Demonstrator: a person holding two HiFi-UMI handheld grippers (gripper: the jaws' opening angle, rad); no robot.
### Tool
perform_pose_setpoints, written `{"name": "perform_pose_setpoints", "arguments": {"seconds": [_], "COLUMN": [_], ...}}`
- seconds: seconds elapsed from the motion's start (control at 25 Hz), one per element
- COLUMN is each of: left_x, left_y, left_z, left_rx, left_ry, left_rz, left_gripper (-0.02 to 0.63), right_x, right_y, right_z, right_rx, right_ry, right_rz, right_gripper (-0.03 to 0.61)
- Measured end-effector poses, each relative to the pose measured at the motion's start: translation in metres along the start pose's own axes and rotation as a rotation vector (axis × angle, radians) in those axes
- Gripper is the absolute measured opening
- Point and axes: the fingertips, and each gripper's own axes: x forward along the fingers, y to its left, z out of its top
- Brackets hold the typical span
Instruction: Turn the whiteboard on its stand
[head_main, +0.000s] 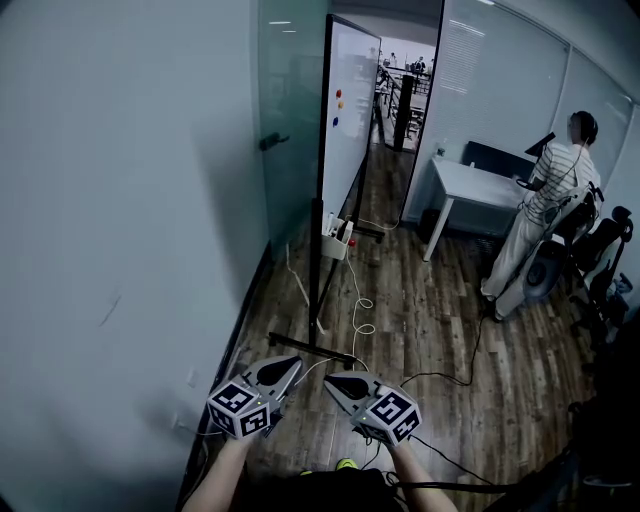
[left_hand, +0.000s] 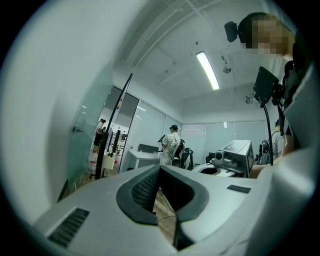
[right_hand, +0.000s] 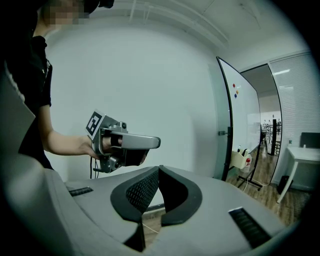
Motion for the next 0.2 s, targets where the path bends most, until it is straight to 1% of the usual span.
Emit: {"name": "perform_pose_setpoints", "arguments": {"seconds": [0.2], "left_x": [0.0012], "left_y": [0.0037], "left_z": [-0.0015], "left_rx": [-0.006], "left_ry": [-0.001], "left_rz": [-0.003], "left_gripper": [0.014], "right_x": [0.0037], "right_y": [-0.0004], "right_z": [-0.0019], "right_rx": [0.001], "right_ry": [0.006], "right_rz": [0.001], "right_gripper": [-0.009]}}
